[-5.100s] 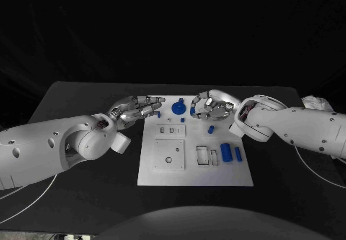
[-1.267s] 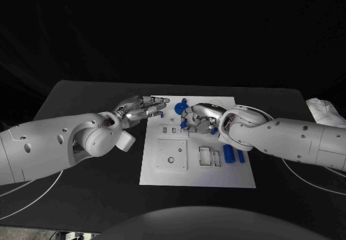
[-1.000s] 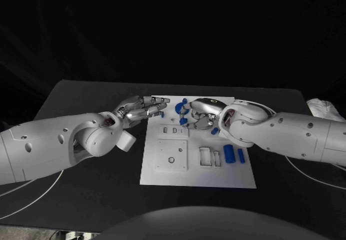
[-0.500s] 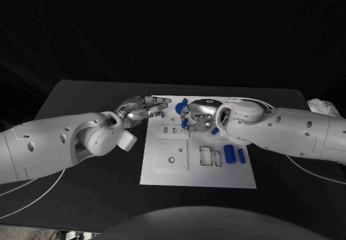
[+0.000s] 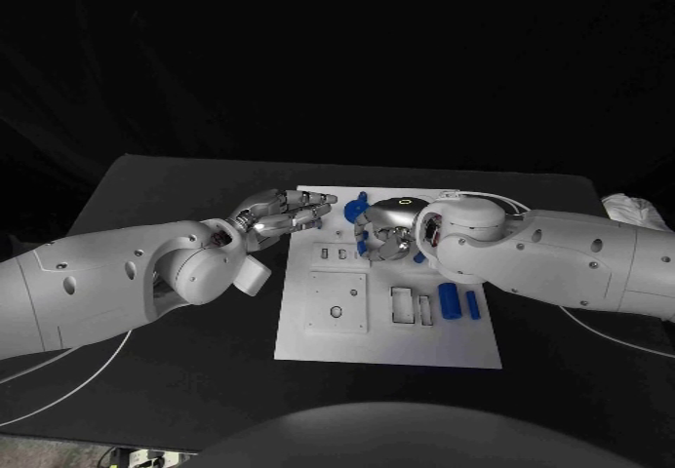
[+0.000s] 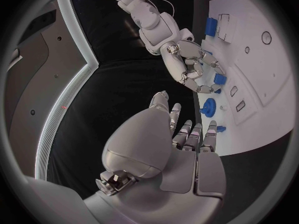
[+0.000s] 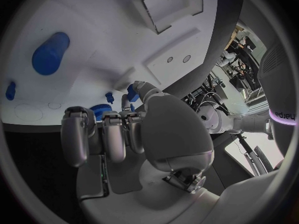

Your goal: Assemble the parts on the task board

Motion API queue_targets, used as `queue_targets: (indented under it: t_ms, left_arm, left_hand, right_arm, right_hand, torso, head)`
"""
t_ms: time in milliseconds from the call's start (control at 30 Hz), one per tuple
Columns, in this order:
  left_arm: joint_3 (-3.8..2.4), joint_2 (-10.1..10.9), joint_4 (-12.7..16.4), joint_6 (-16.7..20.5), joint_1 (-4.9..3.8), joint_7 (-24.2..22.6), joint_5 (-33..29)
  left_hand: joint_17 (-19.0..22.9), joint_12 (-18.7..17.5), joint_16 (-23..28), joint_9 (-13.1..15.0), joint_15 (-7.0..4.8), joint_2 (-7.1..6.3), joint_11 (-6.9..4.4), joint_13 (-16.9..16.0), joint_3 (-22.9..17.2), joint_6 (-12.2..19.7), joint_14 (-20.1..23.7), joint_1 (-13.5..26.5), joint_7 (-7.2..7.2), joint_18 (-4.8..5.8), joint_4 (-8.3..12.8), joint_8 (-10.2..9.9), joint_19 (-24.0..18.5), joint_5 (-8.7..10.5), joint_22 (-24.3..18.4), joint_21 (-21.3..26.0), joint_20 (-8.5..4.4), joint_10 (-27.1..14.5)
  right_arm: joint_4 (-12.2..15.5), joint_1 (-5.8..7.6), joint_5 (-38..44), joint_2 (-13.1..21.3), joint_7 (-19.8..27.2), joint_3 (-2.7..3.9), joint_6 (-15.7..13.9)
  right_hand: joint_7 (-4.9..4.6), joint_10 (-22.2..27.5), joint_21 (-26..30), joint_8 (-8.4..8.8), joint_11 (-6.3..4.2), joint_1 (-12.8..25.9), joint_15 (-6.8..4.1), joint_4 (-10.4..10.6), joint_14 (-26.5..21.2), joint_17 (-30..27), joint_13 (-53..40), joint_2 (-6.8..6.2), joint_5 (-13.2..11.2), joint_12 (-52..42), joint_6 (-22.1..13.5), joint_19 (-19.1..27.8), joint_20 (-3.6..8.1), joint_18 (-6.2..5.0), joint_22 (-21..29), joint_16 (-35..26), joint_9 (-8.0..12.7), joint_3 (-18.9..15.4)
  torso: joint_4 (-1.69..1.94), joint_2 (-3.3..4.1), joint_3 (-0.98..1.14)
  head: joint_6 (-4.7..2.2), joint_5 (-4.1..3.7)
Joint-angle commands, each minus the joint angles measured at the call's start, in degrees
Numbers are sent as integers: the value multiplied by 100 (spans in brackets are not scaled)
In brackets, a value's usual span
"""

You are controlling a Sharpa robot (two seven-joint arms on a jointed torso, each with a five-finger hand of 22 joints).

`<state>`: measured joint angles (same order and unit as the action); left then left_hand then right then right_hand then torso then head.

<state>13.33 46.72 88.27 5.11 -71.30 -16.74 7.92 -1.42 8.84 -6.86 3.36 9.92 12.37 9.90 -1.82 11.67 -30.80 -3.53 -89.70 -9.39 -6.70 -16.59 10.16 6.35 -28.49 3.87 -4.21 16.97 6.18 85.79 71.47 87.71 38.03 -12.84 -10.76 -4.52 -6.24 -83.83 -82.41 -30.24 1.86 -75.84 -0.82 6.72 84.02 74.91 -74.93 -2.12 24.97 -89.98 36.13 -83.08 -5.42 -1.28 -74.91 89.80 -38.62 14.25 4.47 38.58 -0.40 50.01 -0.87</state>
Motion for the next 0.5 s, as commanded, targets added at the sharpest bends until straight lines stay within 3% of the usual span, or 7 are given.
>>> queue_targets:
  t_ms: [33,333,500]
  left_arm:
    - [-4,-19,3,-128,6,-55,19]
    - [-4,-36,-16,-141,14,-61,19]
    - [-4,-41,-24,-145,20,-64,19]
  left_hand:
    - [-9,25,-14,7,48,33,27,-7,-32,-22,2,-16,-168,38,12,19,44,-37,9,-24,-4,4]
    - [-9,25,-14,7,48,33,27,-7,-32,-22,2,-16,-168,38,12,19,44,-37,9,-24,-4,4]
    - [-9,23,-17,6,55,39,34,-7,-39,-13,2,-19,-174,45,15,16,50,-38,11,-28,-3,1]
  right_arm:
    - [13,-1,249,-13,-238,0,158]
    - [19,-7,327,-32,-296,0,161]
    - [18,-11,355,-42,-312,-1,147]
  right_hand:
    - [-18,-617,37,31,-15,47,-27,-21,598,1509,-1507,-16,29,-2,-13,64,6,-123,-1175,20,6,-2]
    - [-29,-617,64,111,-7,84,-21,-57,598,1509,-1507,-32,-35,-2,-76,82,2,-130,-1165,20,18,18]
    - [-60,-617,76,254,19,144,-7,-111,598,1509,-1507,-70,-155,-2,-243,82,-11,-130,-1163,20,42,27]
  torso:
    - [-7,3,4]
    - [-16,-2,7]
    - [-15,0,11]
  head:
    - [-1,19]
    - [-1,26]
    - [-1,26]
